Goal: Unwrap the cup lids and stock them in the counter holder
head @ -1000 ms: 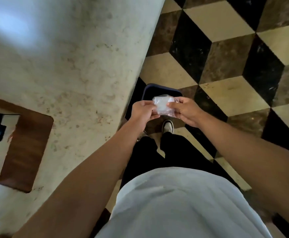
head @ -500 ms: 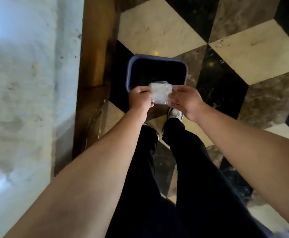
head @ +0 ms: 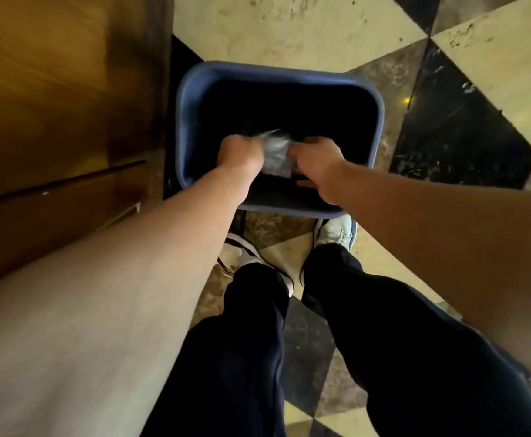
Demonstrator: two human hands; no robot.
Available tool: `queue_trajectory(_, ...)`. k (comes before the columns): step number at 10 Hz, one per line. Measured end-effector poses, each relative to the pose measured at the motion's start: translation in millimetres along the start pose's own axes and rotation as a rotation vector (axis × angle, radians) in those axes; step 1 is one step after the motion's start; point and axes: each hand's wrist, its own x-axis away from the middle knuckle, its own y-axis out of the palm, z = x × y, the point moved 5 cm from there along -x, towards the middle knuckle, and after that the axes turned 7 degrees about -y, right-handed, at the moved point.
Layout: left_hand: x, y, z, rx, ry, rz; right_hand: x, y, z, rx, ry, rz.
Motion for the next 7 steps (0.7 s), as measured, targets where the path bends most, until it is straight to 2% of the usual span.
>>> queue_trajectory(3, 11, -18, -2, -0.229, 0.103, 0.045, 21, -31, -12, 0.156, -0.107, 0.038)
queue_trajectory(5, 81, -46, 18, -0.319, 0.147, 0.023, 84, -55, -52, 0.349, -0.165, -0.002)
queue_trajectory(7, 180, -81, 45, -0.386, 0.227, -0.020, 188, -77, -110, 0.499, -0.221, -0.039)
